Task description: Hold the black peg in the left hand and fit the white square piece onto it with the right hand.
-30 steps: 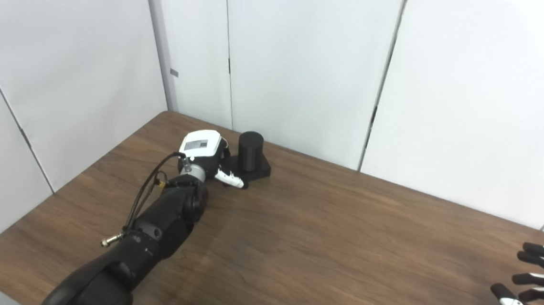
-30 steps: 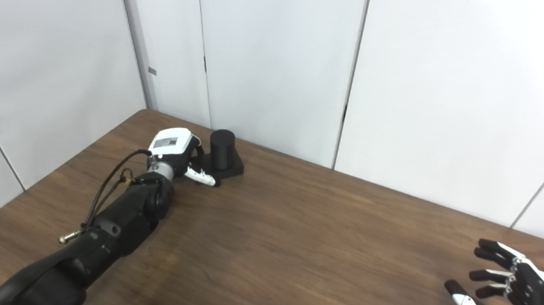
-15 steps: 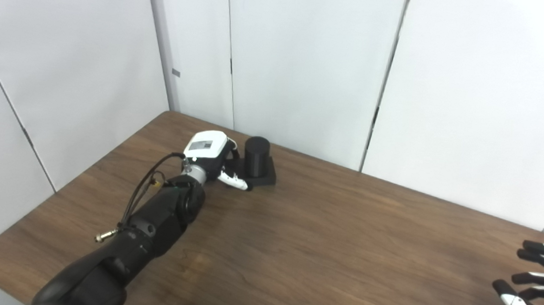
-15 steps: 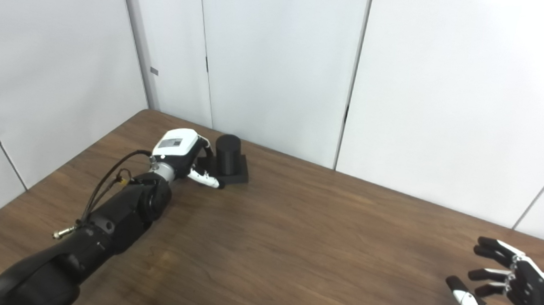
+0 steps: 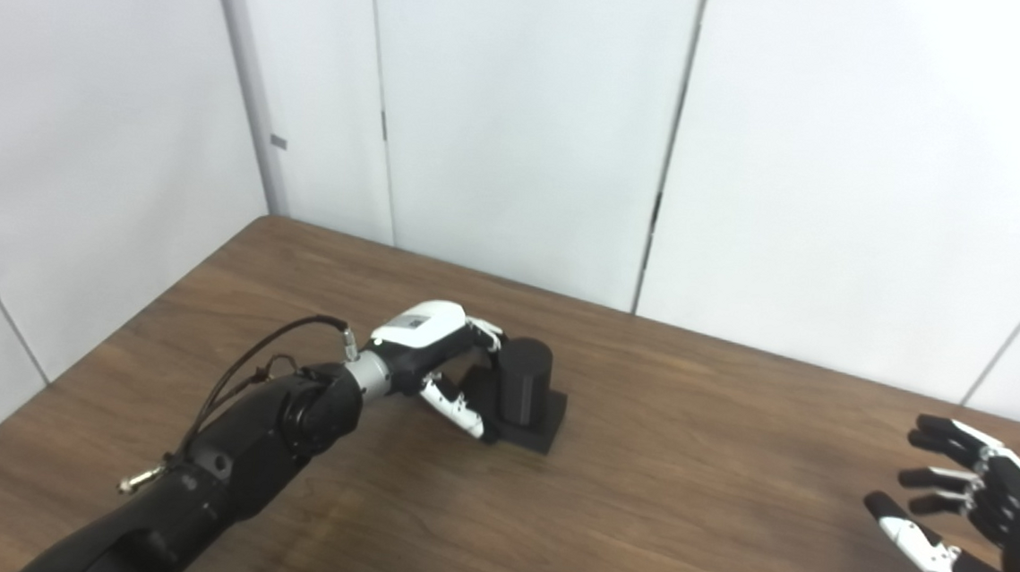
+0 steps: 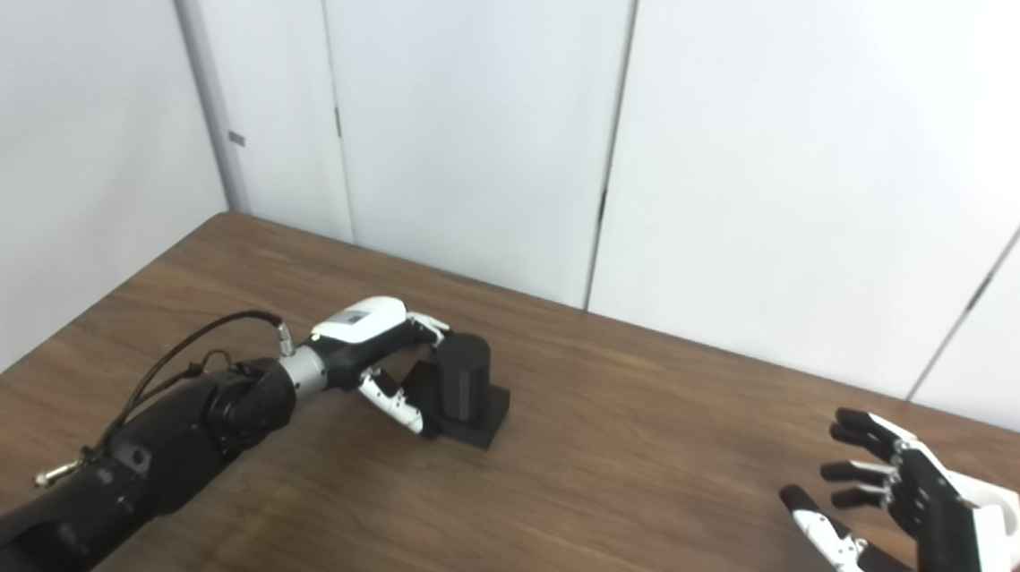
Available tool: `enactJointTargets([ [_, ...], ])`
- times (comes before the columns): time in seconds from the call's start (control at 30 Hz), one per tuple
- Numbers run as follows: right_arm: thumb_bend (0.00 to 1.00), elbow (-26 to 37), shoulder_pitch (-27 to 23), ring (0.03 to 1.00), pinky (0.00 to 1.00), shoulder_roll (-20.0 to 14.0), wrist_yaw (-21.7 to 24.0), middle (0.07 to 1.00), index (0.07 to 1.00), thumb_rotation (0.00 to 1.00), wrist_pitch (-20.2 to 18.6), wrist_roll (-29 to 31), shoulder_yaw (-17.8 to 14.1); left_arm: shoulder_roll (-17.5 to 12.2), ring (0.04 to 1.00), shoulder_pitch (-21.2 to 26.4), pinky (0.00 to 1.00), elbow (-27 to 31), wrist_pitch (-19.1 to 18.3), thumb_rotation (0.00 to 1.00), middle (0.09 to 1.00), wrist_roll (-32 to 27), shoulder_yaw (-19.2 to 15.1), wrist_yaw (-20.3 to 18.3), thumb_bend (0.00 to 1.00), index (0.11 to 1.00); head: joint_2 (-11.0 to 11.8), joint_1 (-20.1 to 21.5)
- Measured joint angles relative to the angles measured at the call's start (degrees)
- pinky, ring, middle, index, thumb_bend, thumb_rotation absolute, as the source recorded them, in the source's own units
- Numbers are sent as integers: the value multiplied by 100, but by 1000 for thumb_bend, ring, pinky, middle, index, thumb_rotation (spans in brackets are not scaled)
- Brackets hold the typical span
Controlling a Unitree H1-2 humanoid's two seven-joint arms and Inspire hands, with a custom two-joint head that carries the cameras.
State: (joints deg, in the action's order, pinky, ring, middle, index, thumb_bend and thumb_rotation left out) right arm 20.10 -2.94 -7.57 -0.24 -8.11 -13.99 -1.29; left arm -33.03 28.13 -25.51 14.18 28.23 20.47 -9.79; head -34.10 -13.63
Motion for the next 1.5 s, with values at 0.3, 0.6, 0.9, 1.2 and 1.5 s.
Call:
enactJointTargets([
  [0.3,478,-687,-8,598,493,-100,-119,715,730,0,708,-7,-63,-1,886,-104,722,616,185,66,854,126,215,-372,523,488,-211,474],
  [0.6,494,-856,-76,582,475,-102,-180,708,730,34,999,-25,-69,275,874,-85,765,688,813,68,844,549,565,-159,523,489,-404,984],
  [0.9,503,-884,-86,573,468,-87,-239,705,728,95,1112,-106,-56,600,884,166,796,578,1167,70,840,1282,1332,678,523,490,-466,1319],
  [1.2,535,-842,-176,569,458,-113,-257,701,725,51,1097,-195,-83,681,861,363,801,440,1170,69,836,1413,1749,1011,523,489,-449,2029],
  [1.5,717,-214,-487,668,513,-1905,1075,769,739,37,82,-249,-166,596,851,493,786,409,1170,71,834,1402,2072,1224,523,490,-229,2785],
])
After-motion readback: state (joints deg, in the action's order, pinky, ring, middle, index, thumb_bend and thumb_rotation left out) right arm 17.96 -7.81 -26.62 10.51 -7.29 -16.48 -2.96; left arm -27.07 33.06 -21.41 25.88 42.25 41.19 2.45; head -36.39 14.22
